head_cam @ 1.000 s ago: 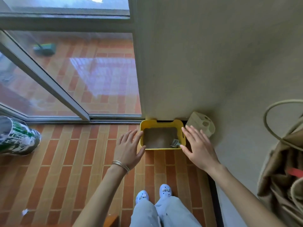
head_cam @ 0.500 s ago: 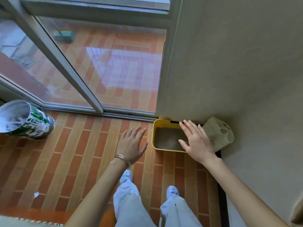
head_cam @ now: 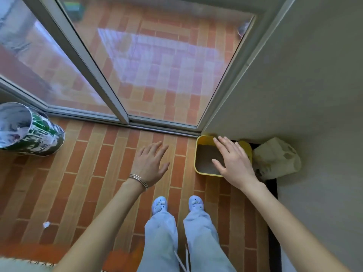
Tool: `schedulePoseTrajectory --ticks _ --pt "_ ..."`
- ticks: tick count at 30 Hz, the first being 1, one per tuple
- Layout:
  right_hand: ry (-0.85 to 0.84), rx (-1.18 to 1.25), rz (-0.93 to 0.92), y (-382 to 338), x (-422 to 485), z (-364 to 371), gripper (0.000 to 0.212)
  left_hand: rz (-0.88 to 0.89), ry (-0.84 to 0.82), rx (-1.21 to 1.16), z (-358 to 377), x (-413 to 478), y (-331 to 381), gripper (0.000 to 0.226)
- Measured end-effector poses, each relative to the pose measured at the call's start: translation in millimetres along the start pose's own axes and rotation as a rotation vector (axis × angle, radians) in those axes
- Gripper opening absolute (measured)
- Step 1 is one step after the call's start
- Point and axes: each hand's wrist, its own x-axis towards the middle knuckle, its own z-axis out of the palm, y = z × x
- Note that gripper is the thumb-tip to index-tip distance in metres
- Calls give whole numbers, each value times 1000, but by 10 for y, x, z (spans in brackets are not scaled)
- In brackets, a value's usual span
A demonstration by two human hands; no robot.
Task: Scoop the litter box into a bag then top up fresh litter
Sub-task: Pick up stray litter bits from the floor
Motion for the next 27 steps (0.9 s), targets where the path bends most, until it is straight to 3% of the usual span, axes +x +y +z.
schedulePoseTrajectory --ticks 5,10,15,20,27 --pt "-111 28 0 140 217 527 62 -52 -32 -28 509 41 -82 58" --pt "-208 65 -29 361 473 1478 61 -61 -135 -30 1520 249 -260 57" --pt "-290 289 112 616 657 2894 60 -25 -271 7 2923 700 -411 58" --pt "-337 516 229 843 750 4495 55 22 -254 61 4372 1159 -622 59" --pt "-347 579 246 1238 958 6225 54 25 -220 25 6067 1486 -959 55"
